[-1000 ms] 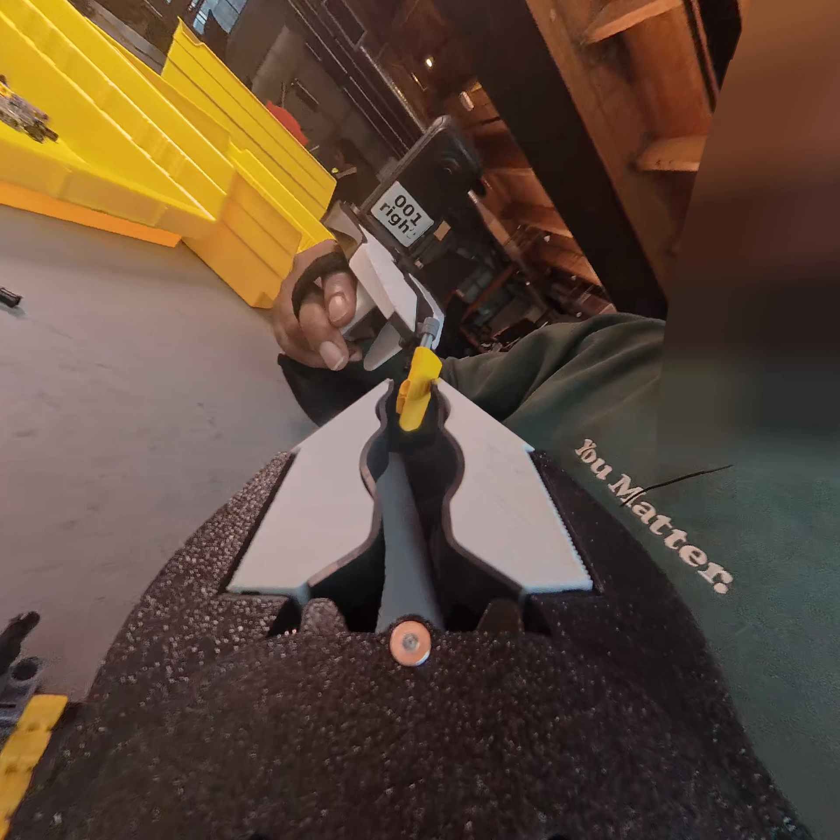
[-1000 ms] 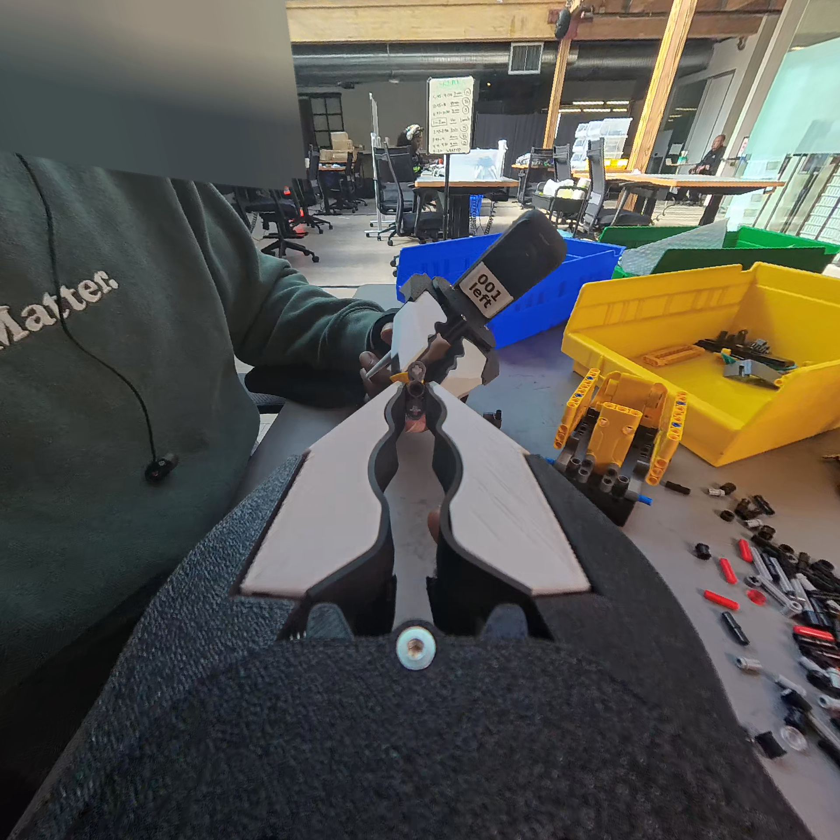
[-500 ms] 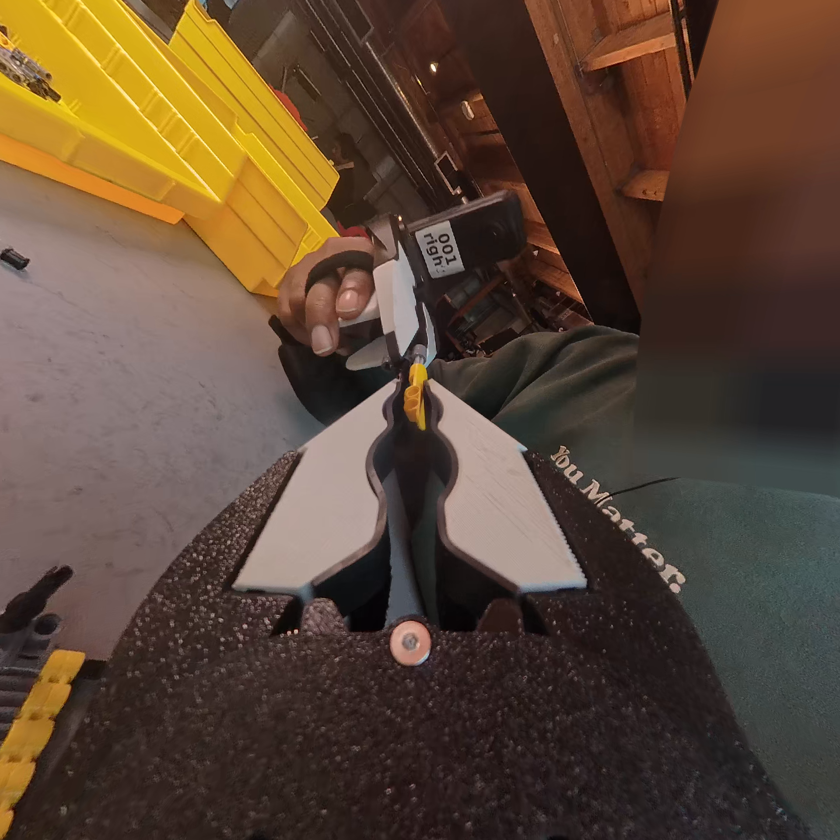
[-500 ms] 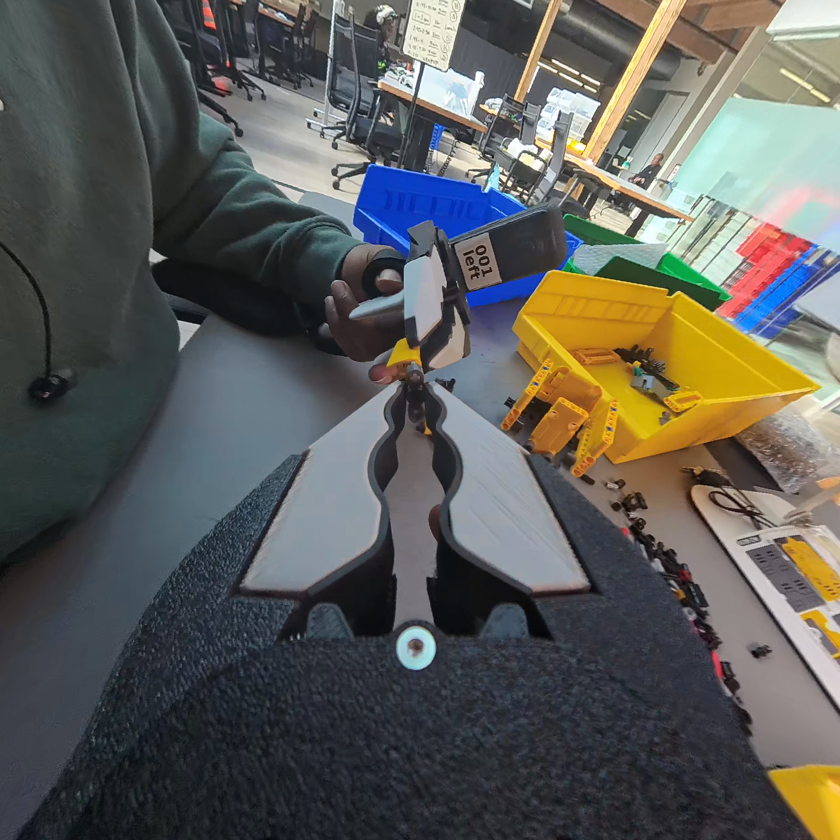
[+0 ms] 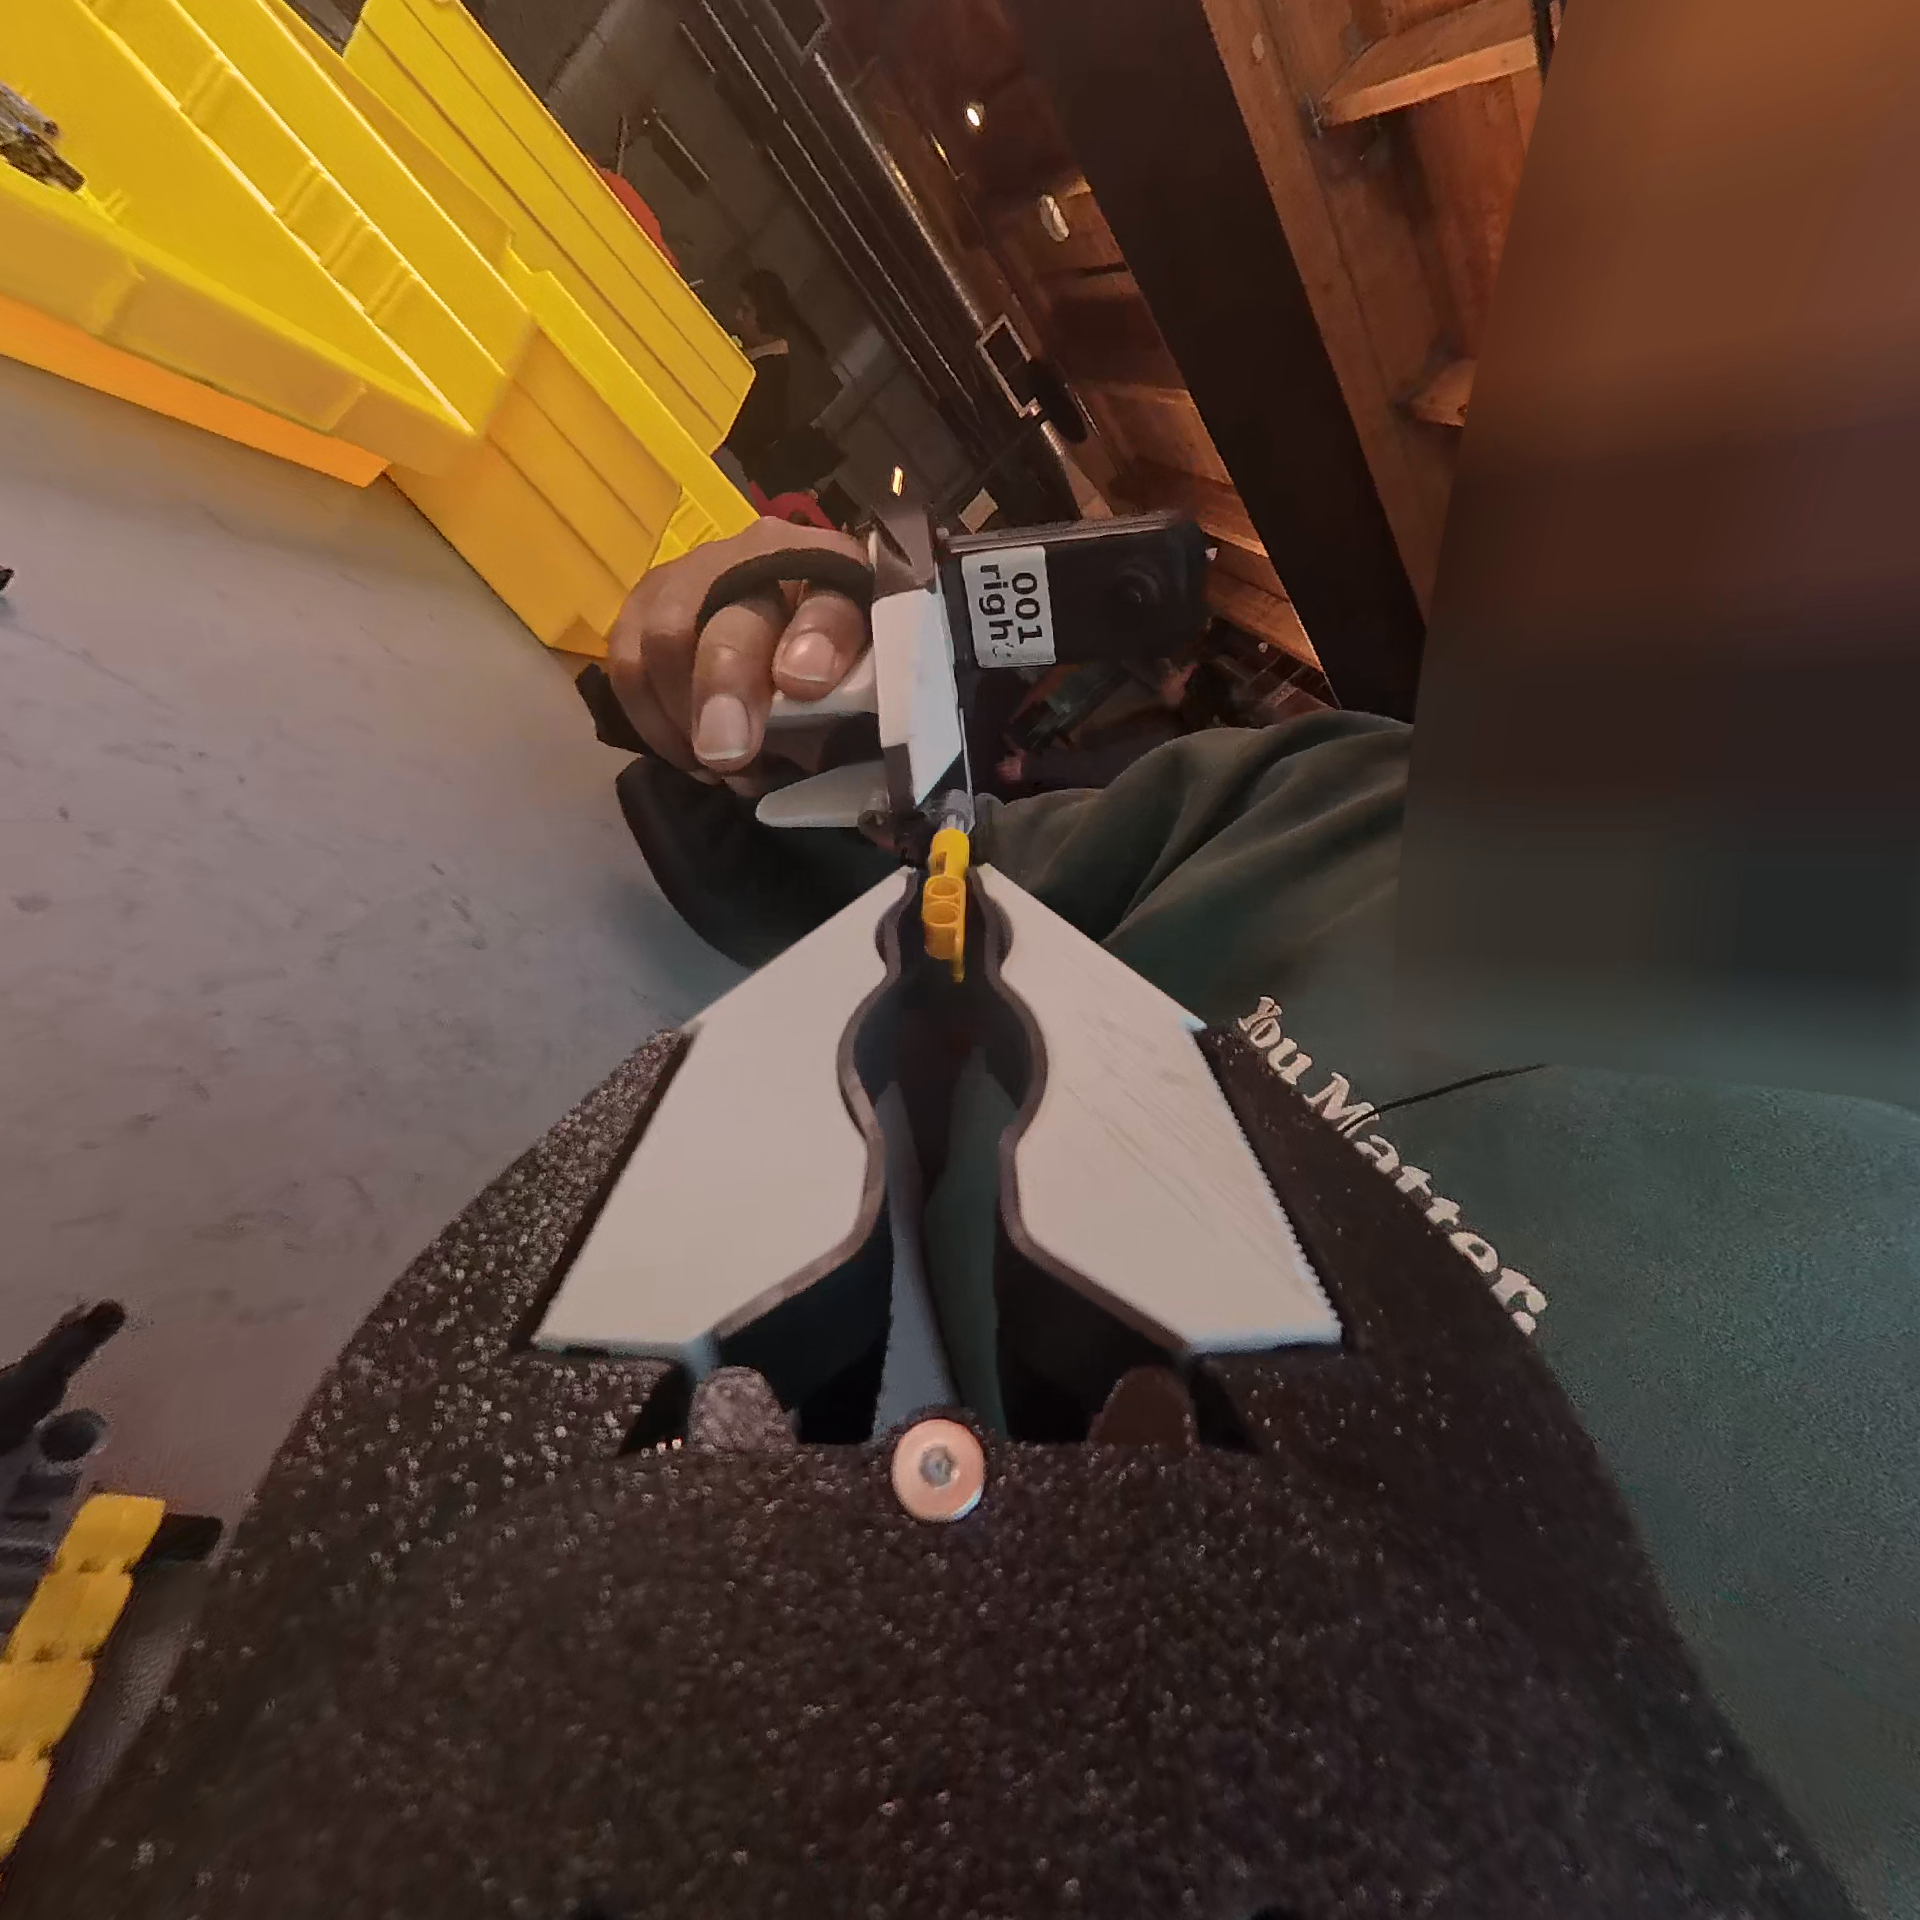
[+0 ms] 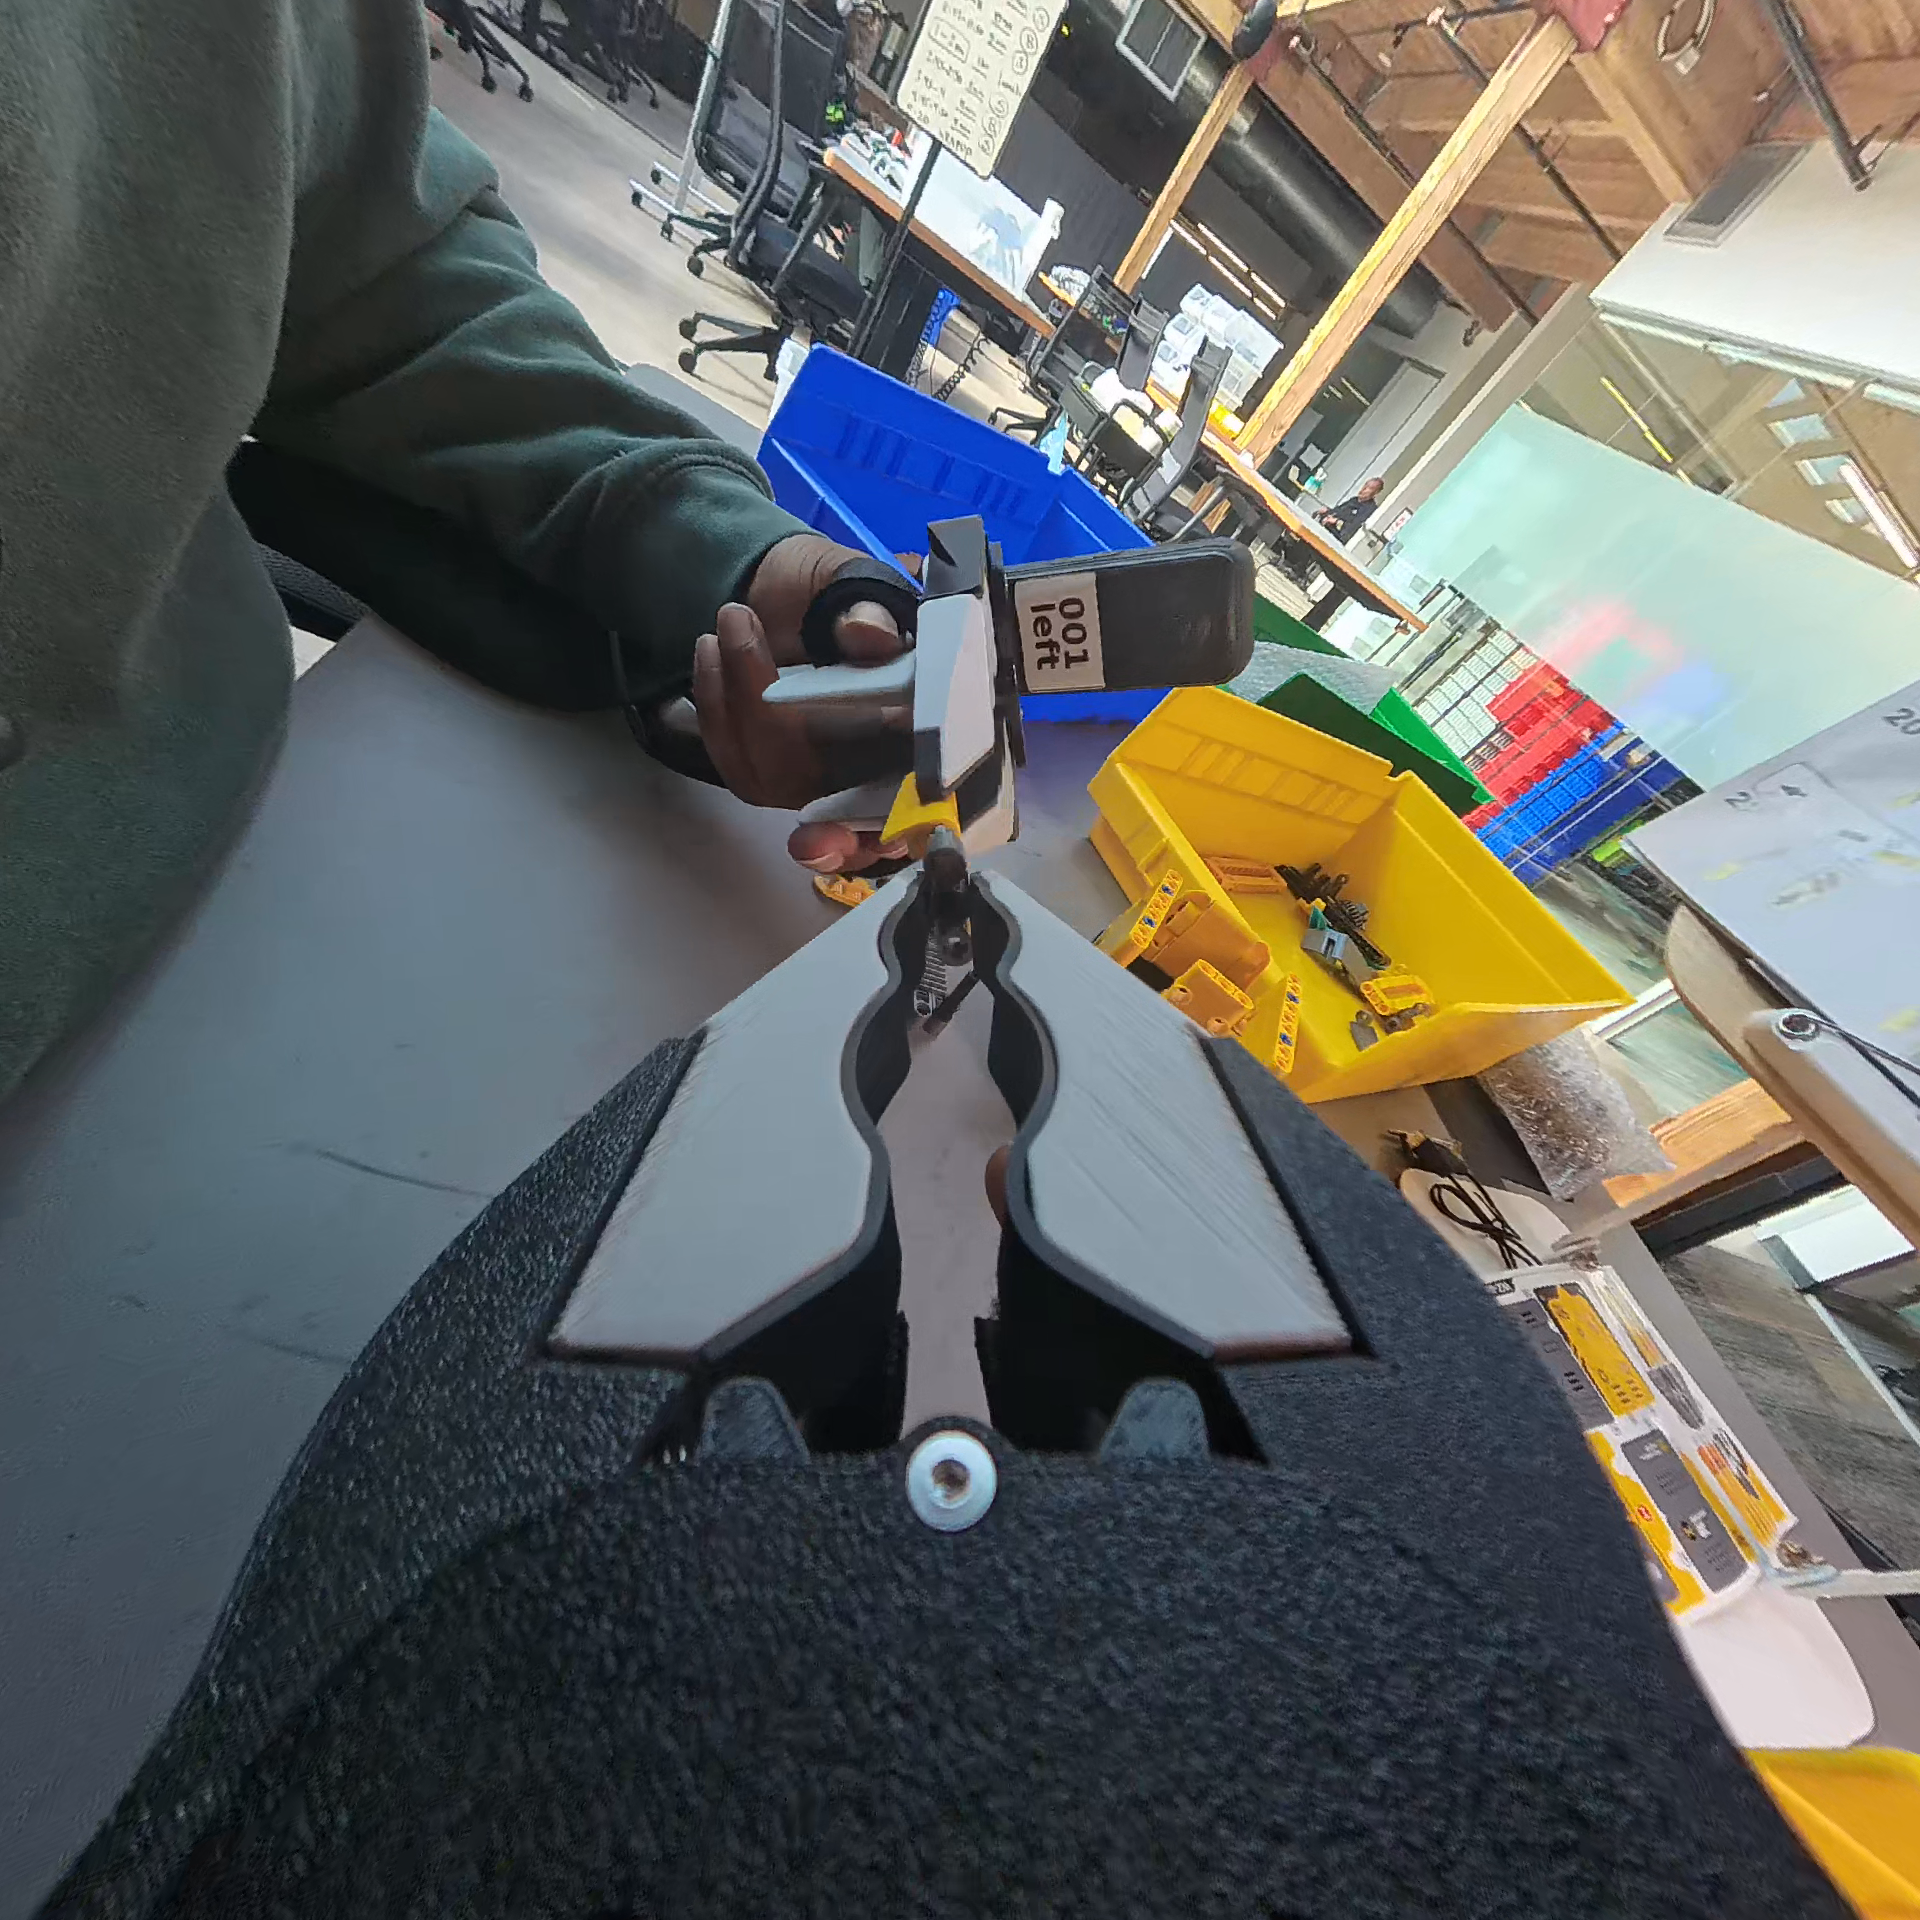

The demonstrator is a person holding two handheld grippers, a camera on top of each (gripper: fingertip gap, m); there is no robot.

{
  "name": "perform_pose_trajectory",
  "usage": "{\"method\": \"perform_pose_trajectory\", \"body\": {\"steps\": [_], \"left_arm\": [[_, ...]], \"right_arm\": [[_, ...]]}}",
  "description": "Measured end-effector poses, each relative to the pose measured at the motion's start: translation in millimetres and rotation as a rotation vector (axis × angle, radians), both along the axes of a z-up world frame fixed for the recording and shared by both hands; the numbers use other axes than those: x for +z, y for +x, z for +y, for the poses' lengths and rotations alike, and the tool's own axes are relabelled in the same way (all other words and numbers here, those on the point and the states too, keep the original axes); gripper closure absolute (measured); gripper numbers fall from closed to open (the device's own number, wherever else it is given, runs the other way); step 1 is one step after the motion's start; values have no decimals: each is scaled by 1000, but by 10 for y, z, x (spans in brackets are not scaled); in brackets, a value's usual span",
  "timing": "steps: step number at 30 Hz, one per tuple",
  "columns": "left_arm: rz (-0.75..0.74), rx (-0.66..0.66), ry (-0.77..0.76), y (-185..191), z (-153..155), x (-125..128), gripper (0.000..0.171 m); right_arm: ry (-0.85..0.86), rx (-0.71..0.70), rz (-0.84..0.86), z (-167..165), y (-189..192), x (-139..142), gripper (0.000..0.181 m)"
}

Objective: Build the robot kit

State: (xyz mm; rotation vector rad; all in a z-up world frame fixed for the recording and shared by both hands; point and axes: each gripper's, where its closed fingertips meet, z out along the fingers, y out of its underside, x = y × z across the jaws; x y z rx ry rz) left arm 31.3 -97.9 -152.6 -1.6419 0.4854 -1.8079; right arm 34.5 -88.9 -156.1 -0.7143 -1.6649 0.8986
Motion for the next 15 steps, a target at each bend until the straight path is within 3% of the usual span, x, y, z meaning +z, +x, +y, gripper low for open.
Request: {"method": "perform_pose_trajectory", "body": {"steps": [3,5,10,15], "left_arm": [[43,27,63,-8,1,4,165],[154,102,218,-11,27,-7,165],[590,376,757,-94,172,-92,165],[722,489,987,-140,205,-40,165]], "right_arm": [[-23,-16,-3,20,-19,-4,174],[-122,-24,-24,68,-30,-10,172],[-565,-19,-141,271,-20,-29,160],[-991,12,-200,381,-74,-56,162]]}}
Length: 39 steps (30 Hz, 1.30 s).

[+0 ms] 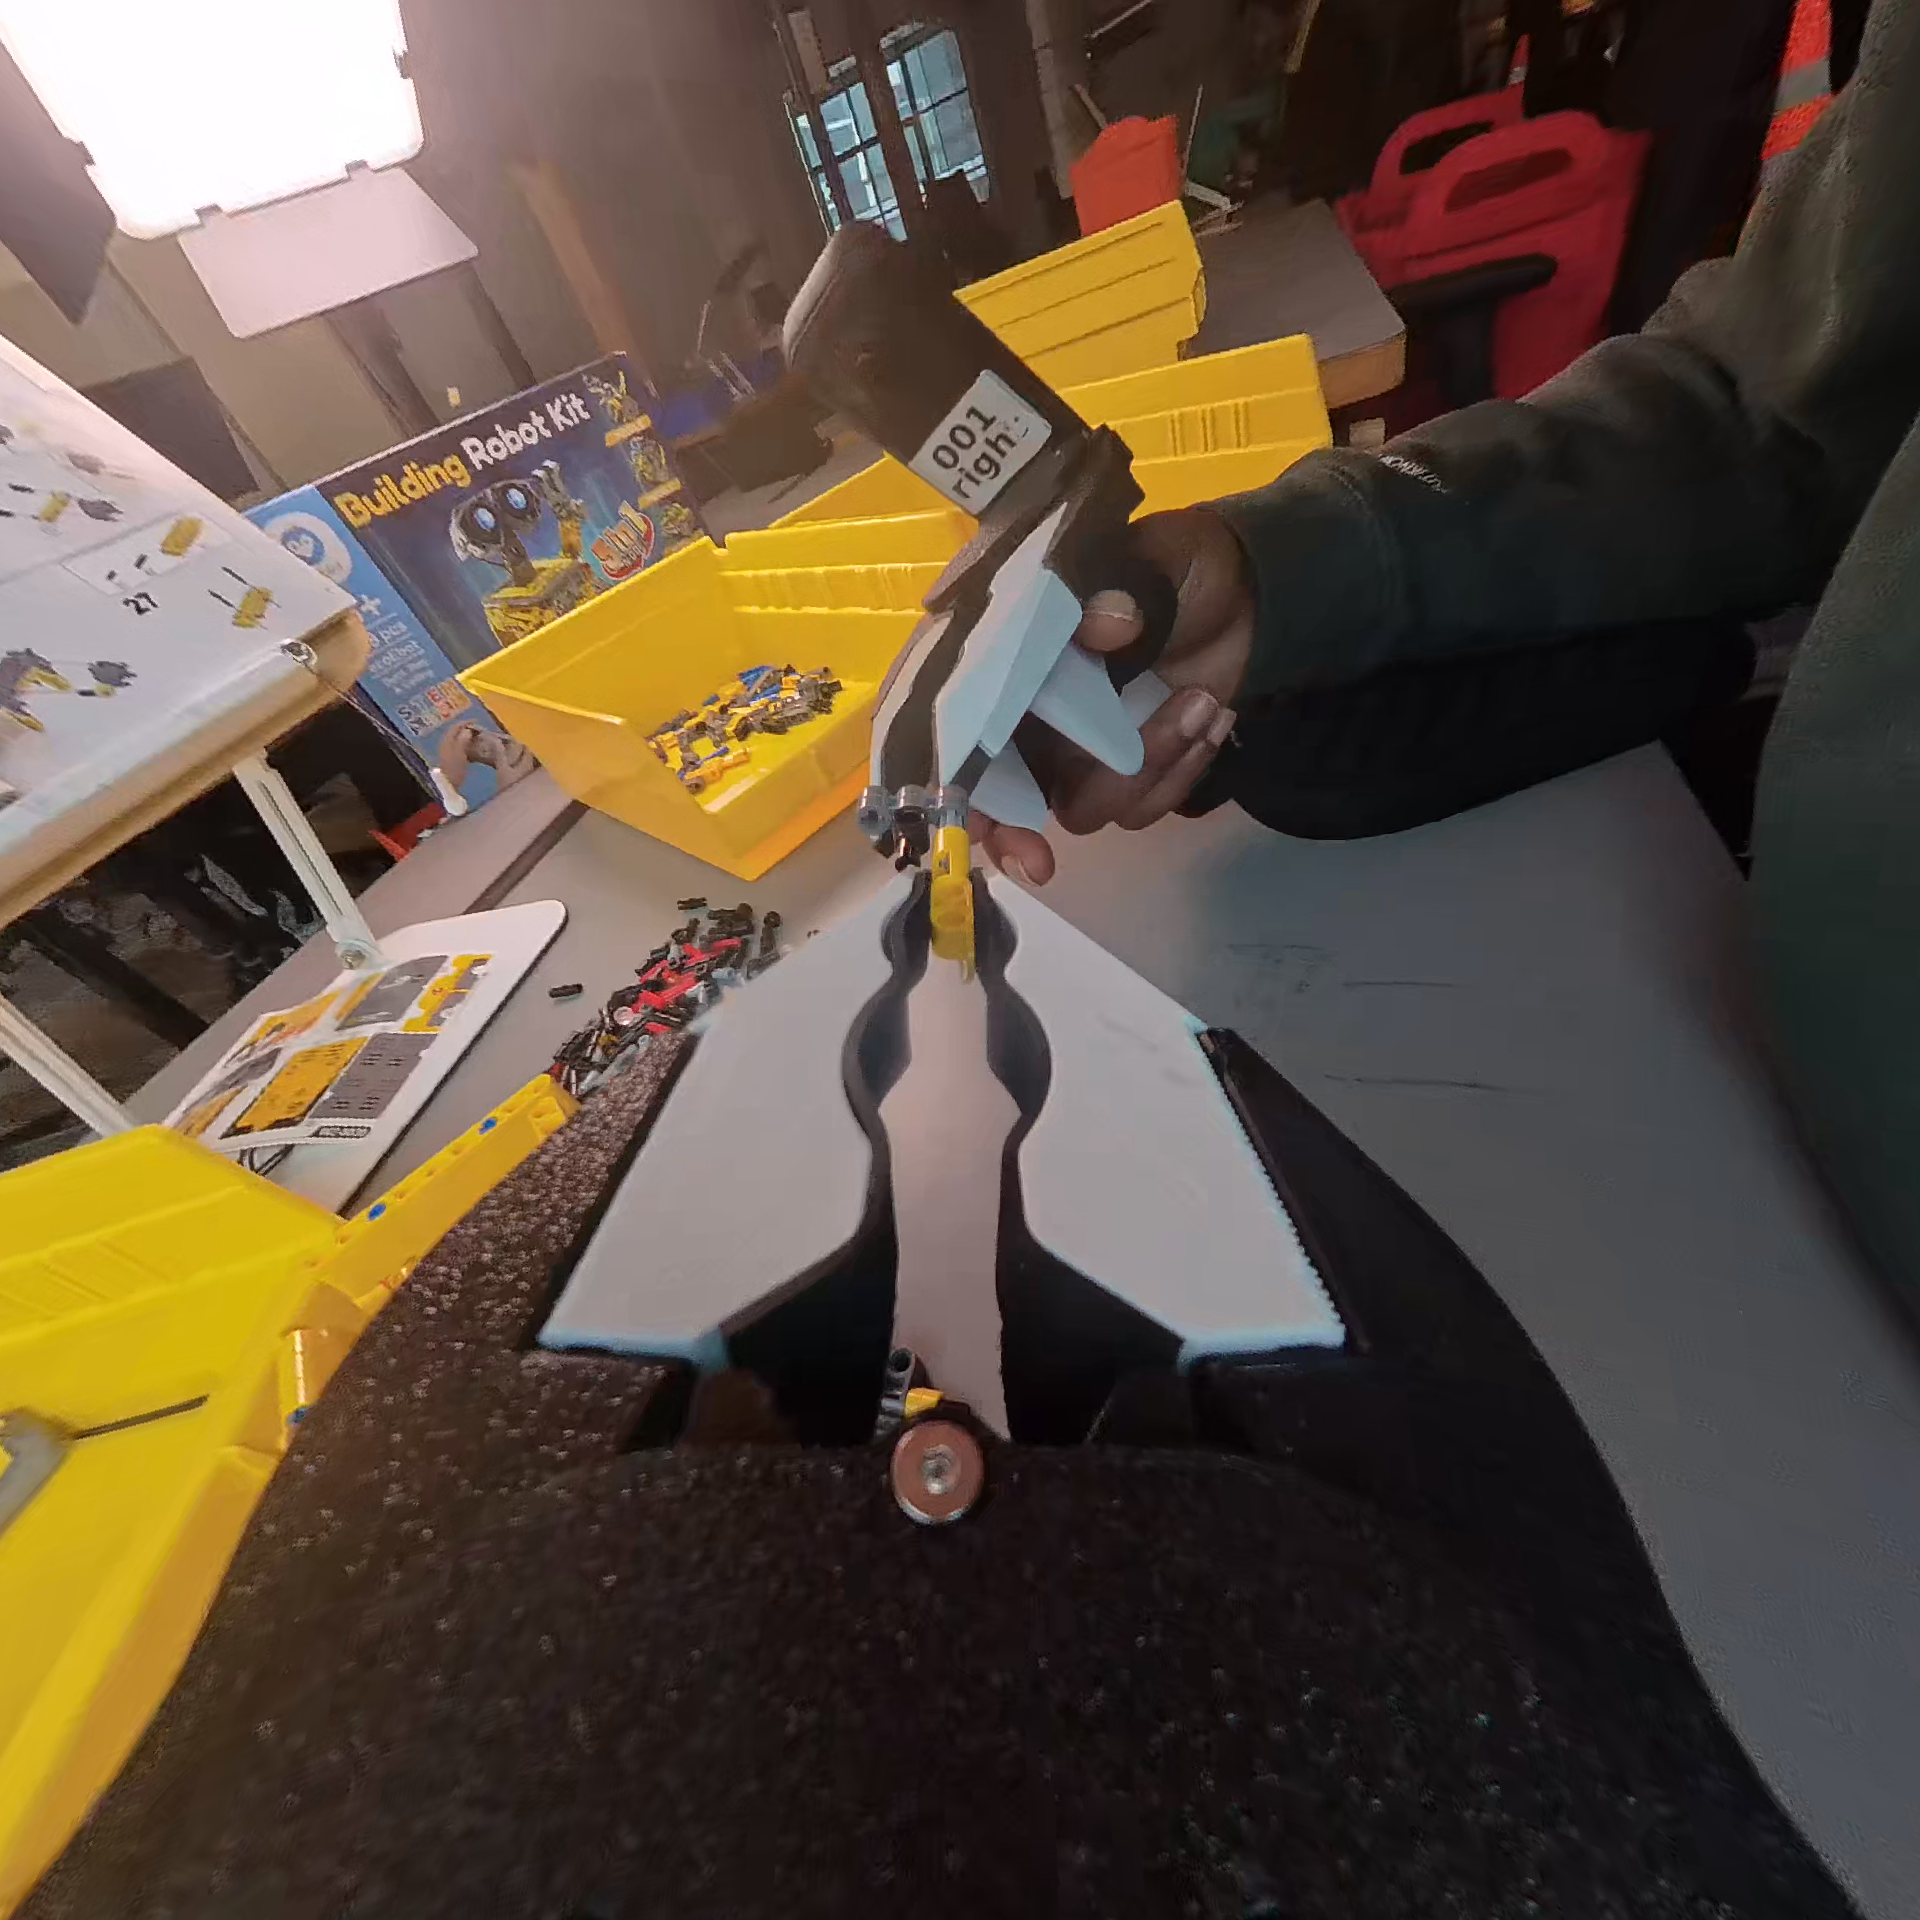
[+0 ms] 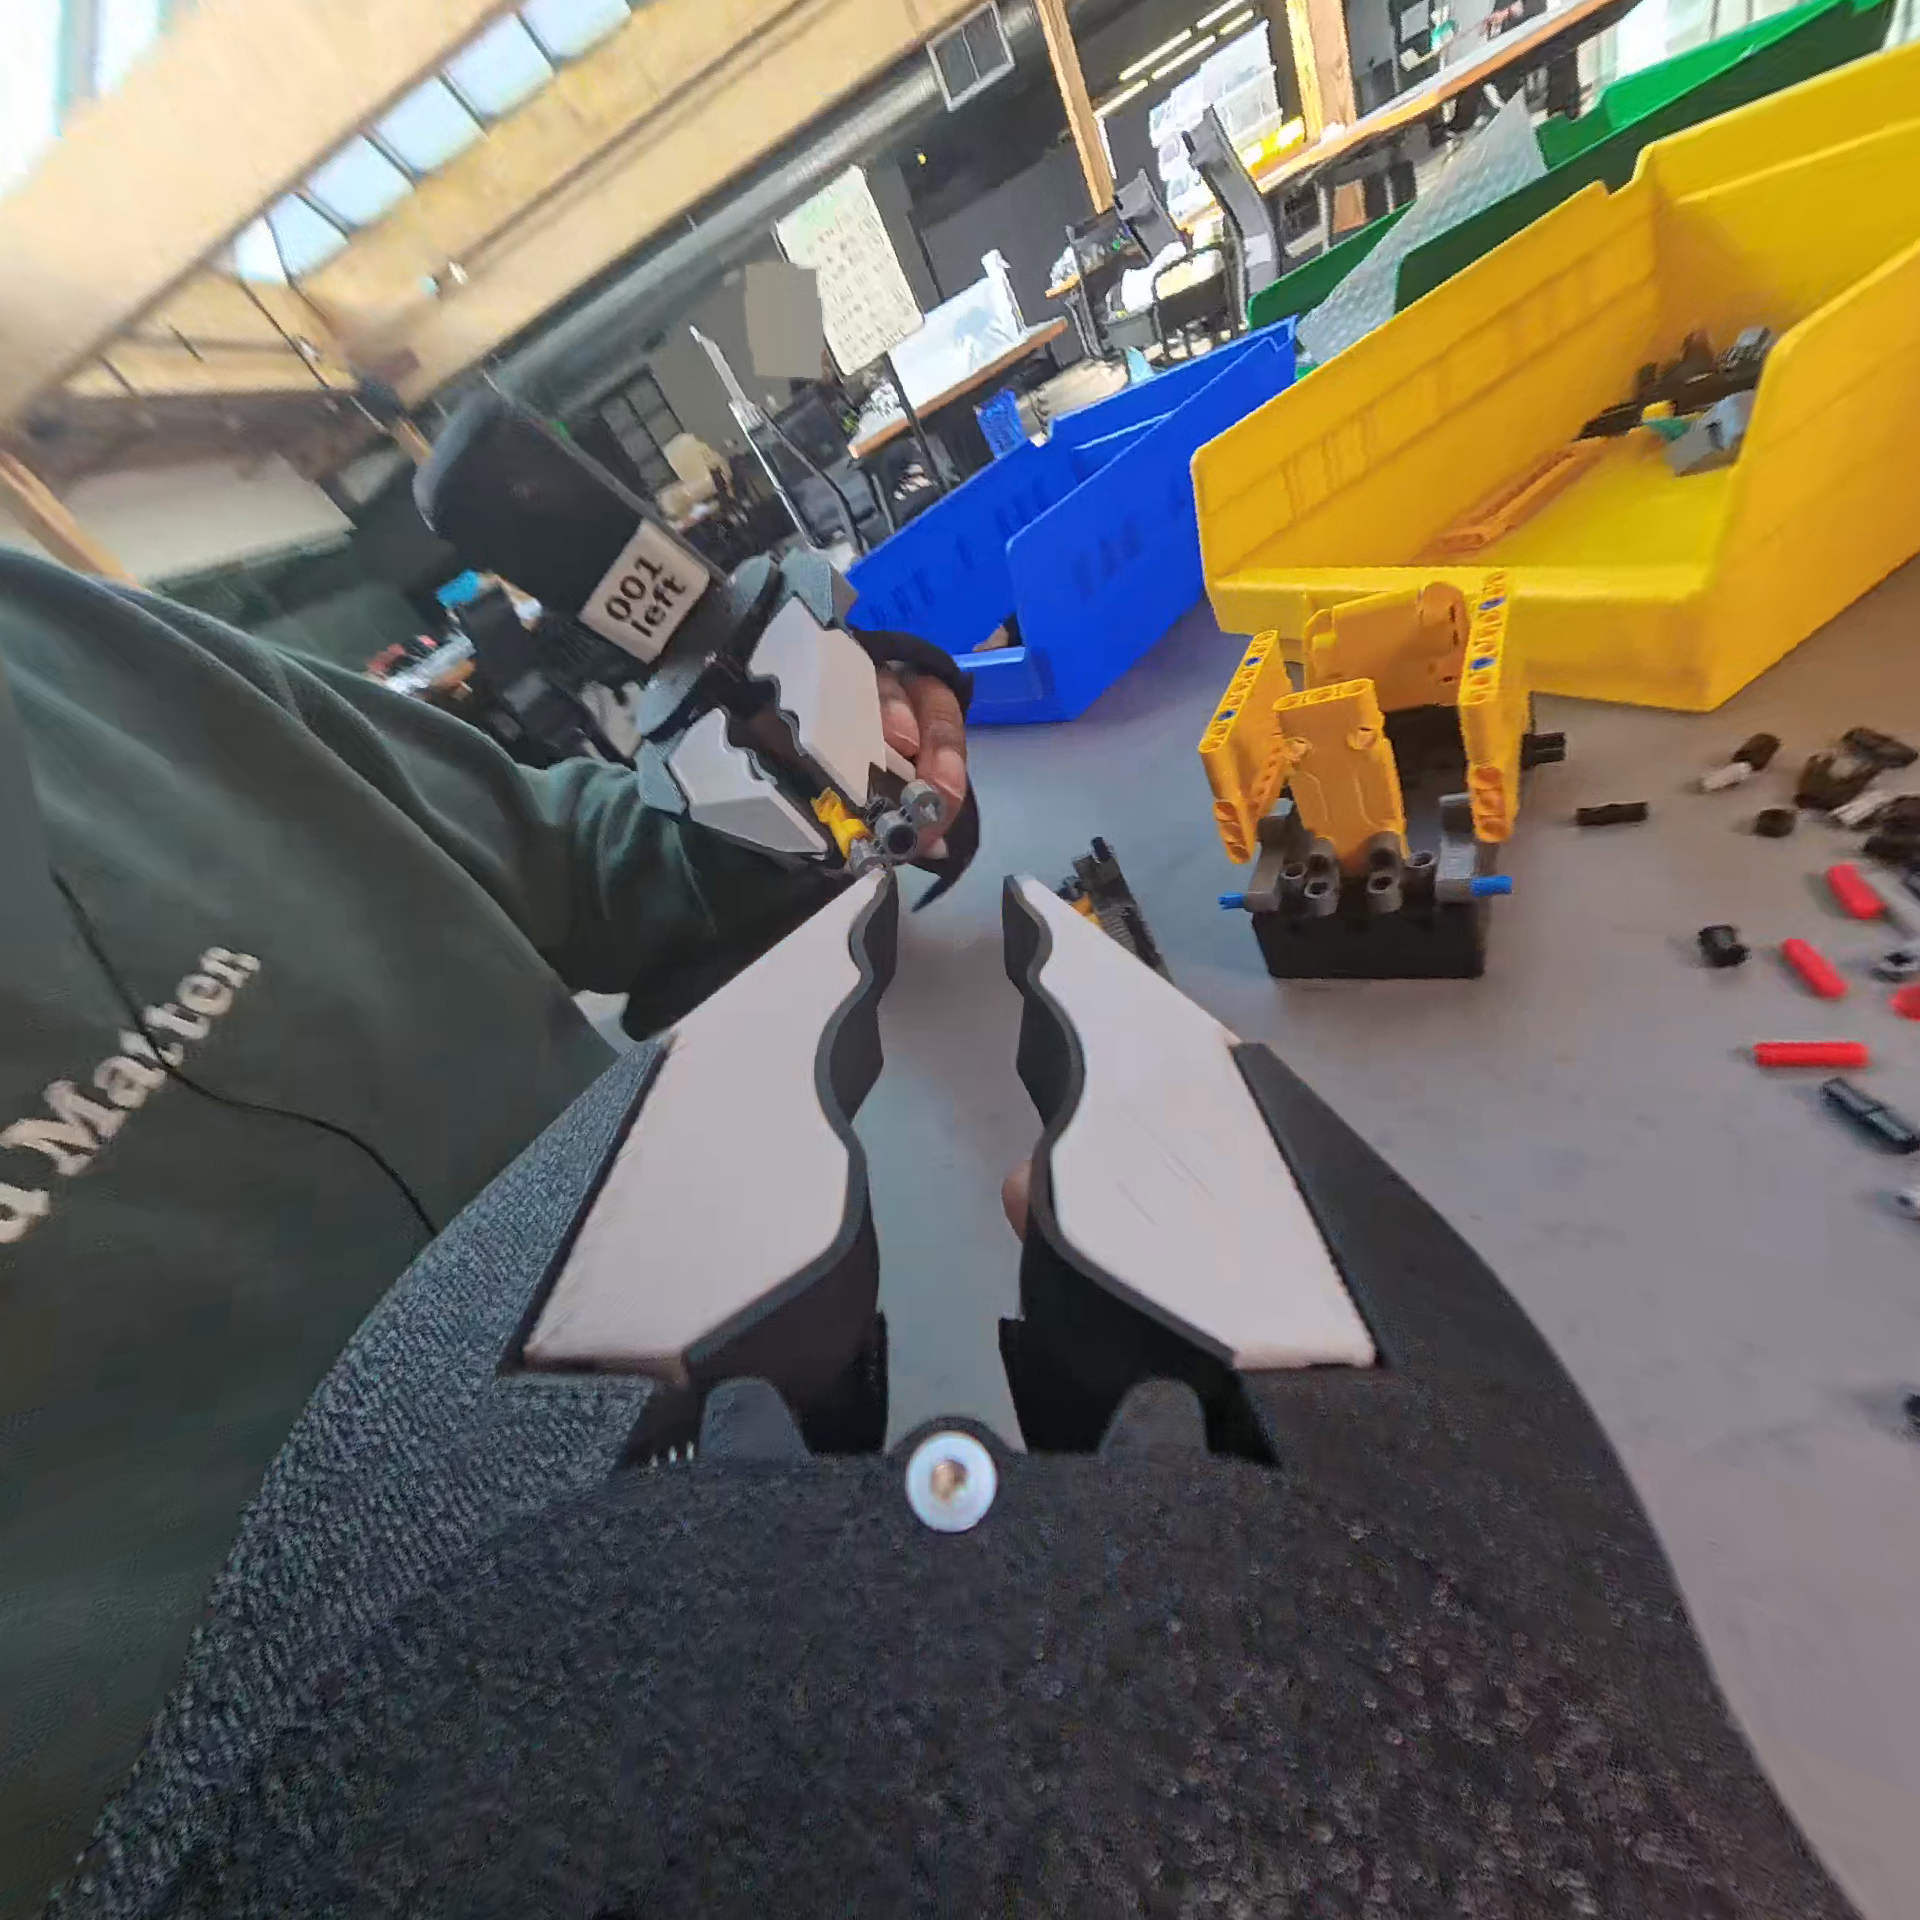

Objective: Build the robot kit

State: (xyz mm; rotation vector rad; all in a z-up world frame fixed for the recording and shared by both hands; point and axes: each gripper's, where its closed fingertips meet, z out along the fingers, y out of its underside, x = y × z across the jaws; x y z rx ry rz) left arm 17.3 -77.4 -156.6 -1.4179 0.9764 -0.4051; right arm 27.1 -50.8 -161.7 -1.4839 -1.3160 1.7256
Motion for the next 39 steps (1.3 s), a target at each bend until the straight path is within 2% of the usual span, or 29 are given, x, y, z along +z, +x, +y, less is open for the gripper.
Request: {"method": "perform_pose_trajectory", "body": {"steps": [3,7,10,16,30,39], "left_arm": [[12,7,40,-2,-5,24,165],[24,25,77,-27,5,53,165],[22,6,96,2,-33,83,165],[67,-1,147,34,-64,70,165],[160,-21,182,57,-104,9,165],[147,21,172,-25,-52,19,166]], "right_arm": [[-135,60,35,-71,2,66,170],[-261,152,75,-187,29,165,164],[-306,155,64,-180,10,151,166],[-355,200,61,-262,-6,148,174],[-363,230,35,-302,5,101,174],[-353,205,88,-242,14,171,174]]}}
